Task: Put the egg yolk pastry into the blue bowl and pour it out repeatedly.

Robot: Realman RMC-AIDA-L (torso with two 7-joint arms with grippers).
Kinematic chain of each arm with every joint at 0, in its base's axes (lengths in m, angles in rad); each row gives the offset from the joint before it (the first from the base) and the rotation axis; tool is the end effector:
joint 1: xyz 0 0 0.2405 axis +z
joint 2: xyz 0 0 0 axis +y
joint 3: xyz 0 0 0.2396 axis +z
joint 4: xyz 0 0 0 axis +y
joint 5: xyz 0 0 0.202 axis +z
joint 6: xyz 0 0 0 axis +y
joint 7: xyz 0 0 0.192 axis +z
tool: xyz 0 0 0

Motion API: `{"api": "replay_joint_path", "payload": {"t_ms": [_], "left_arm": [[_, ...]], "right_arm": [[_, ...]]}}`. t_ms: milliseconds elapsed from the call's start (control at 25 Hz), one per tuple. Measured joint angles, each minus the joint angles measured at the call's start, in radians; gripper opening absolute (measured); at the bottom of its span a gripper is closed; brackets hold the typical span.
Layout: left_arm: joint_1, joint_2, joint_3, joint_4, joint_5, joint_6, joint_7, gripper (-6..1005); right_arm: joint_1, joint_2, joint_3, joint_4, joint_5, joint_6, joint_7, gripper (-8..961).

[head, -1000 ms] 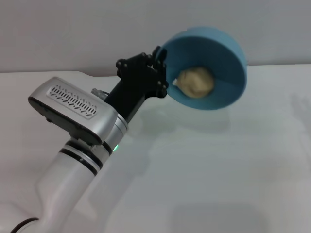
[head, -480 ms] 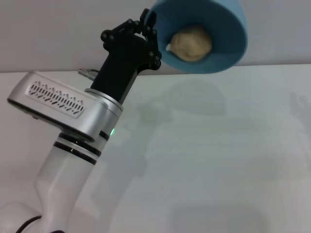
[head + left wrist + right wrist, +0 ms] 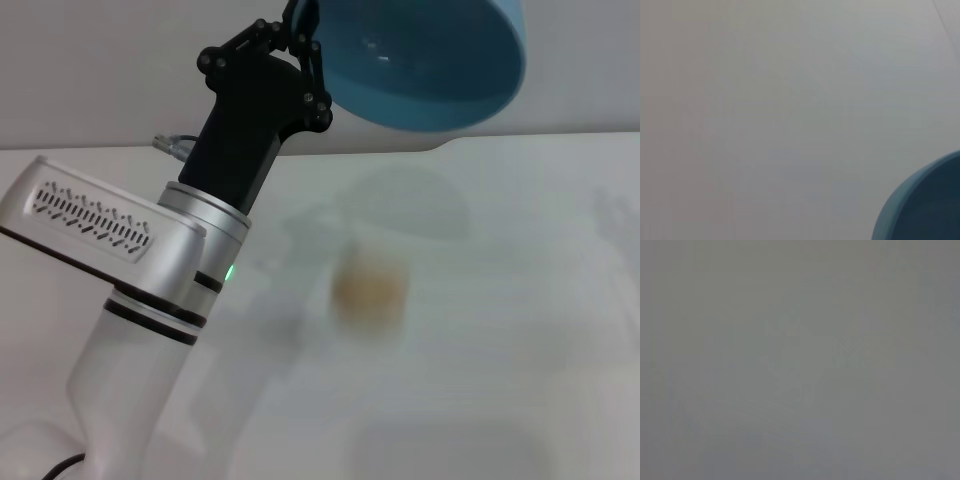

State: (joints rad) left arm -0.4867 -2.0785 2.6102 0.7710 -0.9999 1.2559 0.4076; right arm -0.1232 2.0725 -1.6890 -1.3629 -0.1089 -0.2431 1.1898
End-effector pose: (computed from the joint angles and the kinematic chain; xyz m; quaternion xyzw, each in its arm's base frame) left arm -0.0947 0.3449 -0.0563 -0.7134 -0.0313 -0.4499 0.5363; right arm 0.2623 0.3566 0.0637 -0.5146 0.5386 0.4714 0.4721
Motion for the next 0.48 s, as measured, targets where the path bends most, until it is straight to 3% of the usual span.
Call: {"api": "replay_joint_path", "payload": {"t_ms": [200, 480], "left_arm": [[-0.013, 0.0, -0.003, -0.003, 0.001, -0.055, -0.008, 1], [-0.044, 0.001, -0.061, -0.034, 0.006, -0.166, -0.112, 2]], "right_arm": [[0.003, -0.002, -0.006, 0.008, -0.026, -0.022, -0.009, 400], [0.019, -0.006, -0.03, 0.014, -0.205, -0.096, -0.002, 400]]}}
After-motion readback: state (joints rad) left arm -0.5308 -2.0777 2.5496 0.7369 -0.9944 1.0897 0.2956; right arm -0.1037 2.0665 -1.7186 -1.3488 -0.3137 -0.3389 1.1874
